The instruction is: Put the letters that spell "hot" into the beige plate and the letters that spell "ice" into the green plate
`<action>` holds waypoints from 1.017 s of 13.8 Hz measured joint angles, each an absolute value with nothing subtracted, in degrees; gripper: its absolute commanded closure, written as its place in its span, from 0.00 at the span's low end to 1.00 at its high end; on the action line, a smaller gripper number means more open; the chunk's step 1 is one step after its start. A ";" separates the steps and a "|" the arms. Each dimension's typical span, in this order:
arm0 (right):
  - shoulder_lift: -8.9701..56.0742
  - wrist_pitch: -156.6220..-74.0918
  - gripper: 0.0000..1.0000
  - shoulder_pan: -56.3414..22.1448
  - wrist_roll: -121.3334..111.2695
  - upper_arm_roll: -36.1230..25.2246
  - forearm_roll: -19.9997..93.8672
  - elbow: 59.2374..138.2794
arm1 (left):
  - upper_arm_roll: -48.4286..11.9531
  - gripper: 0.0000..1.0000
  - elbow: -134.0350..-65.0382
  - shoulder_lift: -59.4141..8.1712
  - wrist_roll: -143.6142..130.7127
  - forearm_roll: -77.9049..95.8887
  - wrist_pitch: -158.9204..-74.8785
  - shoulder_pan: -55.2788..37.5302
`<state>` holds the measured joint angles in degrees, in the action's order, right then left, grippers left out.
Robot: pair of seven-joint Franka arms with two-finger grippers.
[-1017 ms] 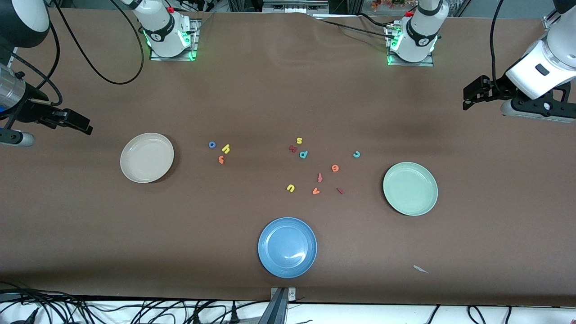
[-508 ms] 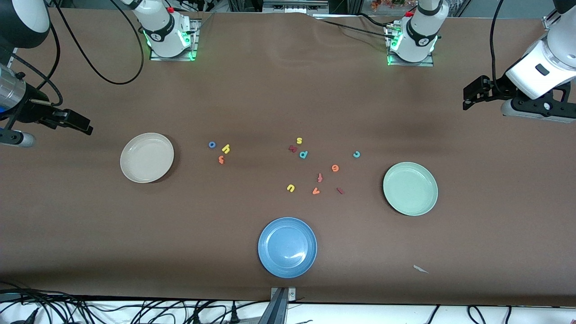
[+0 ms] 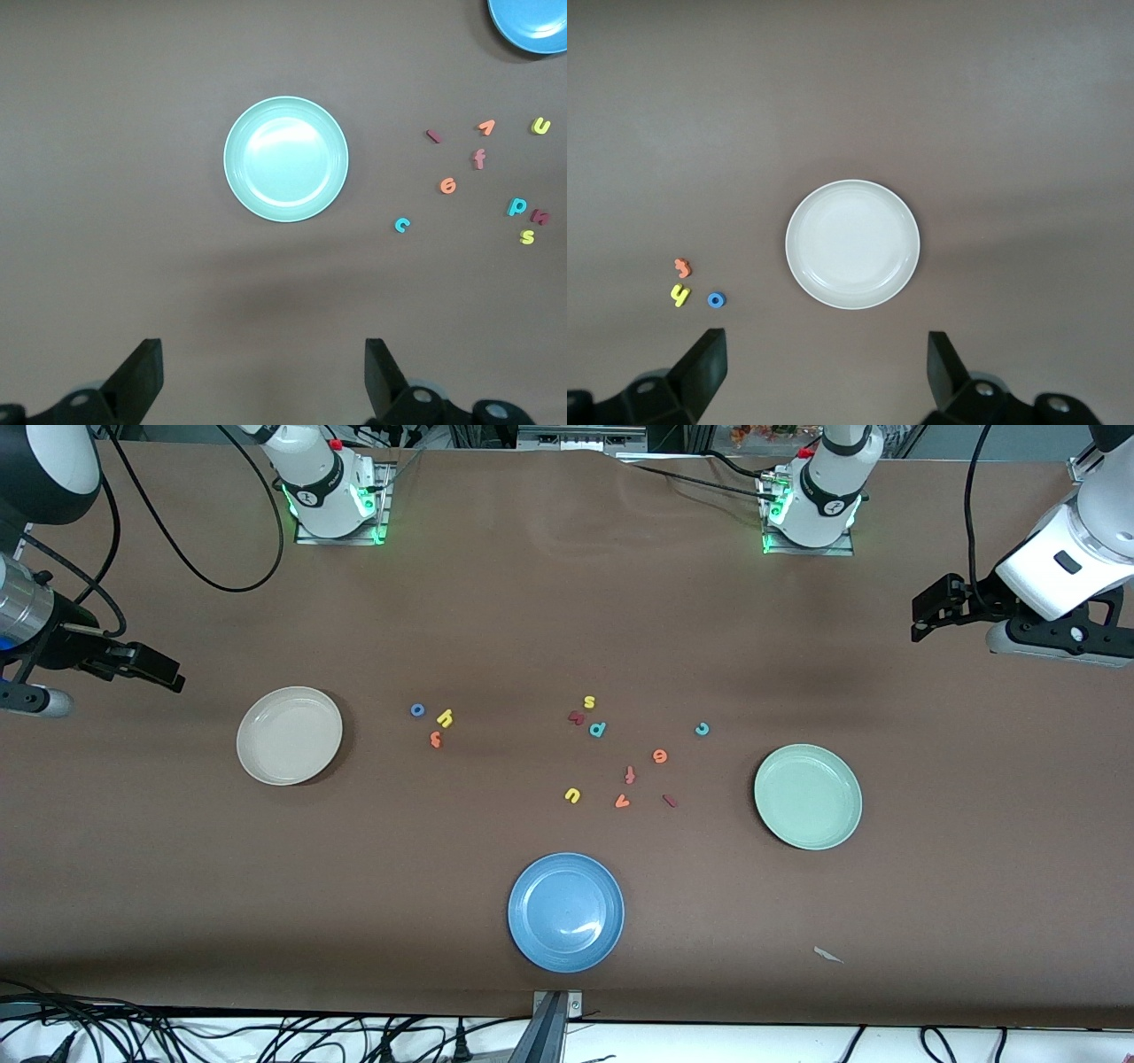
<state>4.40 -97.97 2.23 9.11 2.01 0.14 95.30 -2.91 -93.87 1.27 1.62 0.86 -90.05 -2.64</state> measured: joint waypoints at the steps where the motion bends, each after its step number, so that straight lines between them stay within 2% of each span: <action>1: 4.49 -97.97 0.00 2.23 9.11 2.00 0.14 95.30 | -2.91 0.00 -93.87 1.27 1.62 0.86 -90.05 -2.64; 14: 4.71 -97.98 0.00 2.23 9.10 2.01 0.14 95.30 | -2.92 0.00 -93.87 1.27 1.62 0.86 -90.05 -2.64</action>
<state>4.71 -97.98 2.23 9.10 2.01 0.14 95.30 -2.92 -93.87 1.27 1.62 0.86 -90.05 -2.64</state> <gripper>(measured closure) 0.000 0.000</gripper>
